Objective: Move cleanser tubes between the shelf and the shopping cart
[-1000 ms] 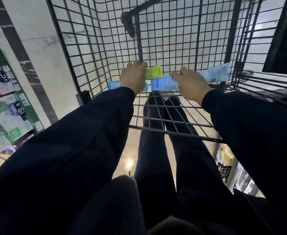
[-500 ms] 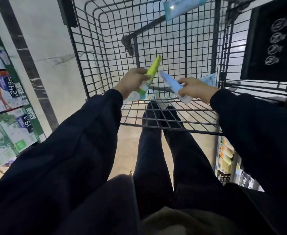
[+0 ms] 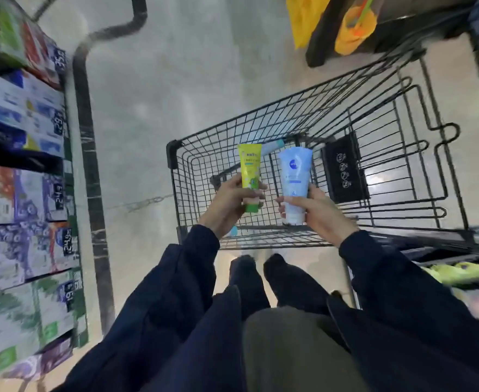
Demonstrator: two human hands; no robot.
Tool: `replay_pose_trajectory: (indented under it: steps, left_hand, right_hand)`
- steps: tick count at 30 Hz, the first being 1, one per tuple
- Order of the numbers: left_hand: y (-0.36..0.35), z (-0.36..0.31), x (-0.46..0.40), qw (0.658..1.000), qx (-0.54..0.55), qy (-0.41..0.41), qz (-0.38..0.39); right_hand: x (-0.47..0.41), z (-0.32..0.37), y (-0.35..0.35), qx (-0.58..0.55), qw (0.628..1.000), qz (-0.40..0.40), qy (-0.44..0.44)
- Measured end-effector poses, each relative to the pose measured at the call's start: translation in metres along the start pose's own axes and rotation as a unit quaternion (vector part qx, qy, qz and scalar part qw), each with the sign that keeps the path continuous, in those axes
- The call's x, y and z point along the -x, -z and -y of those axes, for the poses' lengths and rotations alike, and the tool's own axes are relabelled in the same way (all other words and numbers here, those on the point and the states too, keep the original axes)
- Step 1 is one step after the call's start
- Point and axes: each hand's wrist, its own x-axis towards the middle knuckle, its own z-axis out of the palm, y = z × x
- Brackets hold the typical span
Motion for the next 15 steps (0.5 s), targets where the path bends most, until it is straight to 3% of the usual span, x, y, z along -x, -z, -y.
replay_pose_trajectory:
  steps: [8,15]
  left_hand:
    - [-0.059,-0.021,0.058,0.992,-0.017,-0.012,0.121]
    - [-0.090,-0.026,0.087,0.971,-0.076,0.029,0.224]
  right_hand:
    - [0.119,0.016,-0.014,-0.120,0.985,-0.063,0.106]
    - [0.194,-0.015,-0.032,-0.291,0.919,-0.146,0.222]
